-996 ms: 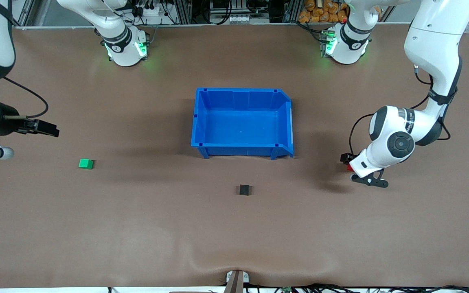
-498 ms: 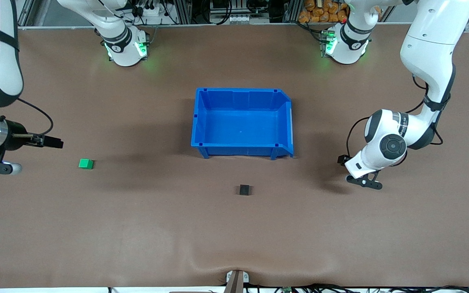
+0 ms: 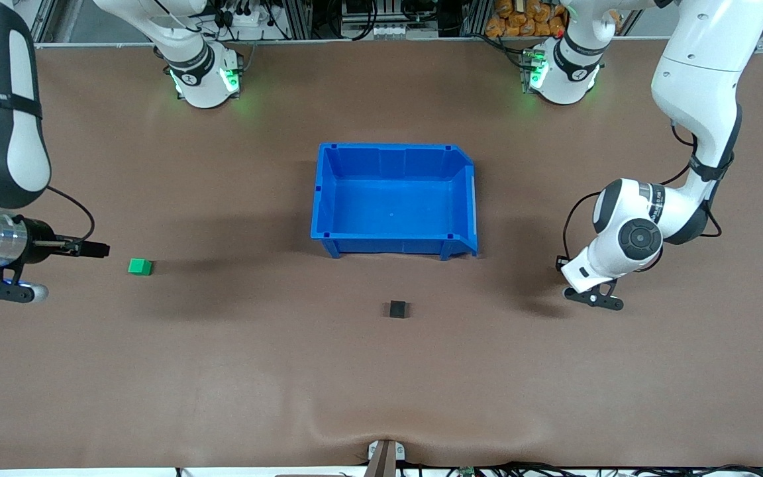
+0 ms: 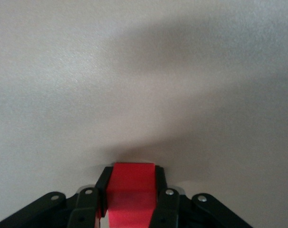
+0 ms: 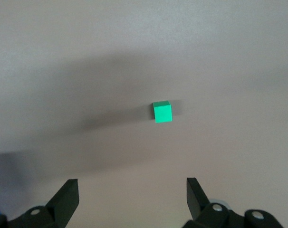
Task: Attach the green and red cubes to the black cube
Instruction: 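Lower both grippers and close them on the red and green cubes, then carry the red cube with the left gripper beside the black cube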
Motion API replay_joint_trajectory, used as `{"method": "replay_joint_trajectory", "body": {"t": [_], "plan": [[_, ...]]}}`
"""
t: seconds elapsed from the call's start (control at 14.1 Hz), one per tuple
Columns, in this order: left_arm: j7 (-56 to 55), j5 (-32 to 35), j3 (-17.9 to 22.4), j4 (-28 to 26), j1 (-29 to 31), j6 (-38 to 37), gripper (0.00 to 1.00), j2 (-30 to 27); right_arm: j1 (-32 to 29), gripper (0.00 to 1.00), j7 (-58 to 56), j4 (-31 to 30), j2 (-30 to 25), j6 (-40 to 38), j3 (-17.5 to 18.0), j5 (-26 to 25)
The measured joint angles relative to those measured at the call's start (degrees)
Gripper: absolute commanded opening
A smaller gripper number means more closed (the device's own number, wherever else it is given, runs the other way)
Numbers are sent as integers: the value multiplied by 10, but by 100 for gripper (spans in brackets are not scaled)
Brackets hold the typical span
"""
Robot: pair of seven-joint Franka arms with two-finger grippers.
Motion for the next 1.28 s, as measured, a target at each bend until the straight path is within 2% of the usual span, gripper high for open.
{"method": "replay_joint_trajectory", "body": {"t": [0.28,0.43,0.71,1.07,1.28], "plan": [[-34,-24,-2,9,0,0,0,0,-12,100,-22,-36,15,51,0,1],[-37,-54,-3,16,0,-1,0,0,-18,100,-26,-42,26,62,0,1],[-79,-69,-4,26,0,-6,0,0,-27,100,-28,-51,45,78,0,1],[-220,-86,-22,92,-3,-94,0,-1,-38,100,-46,-83,70,140,0,1],[-320,-105,-27,128,-13,-118,0,-1,-41,100,-51,-90,88,158,0,1]]}}
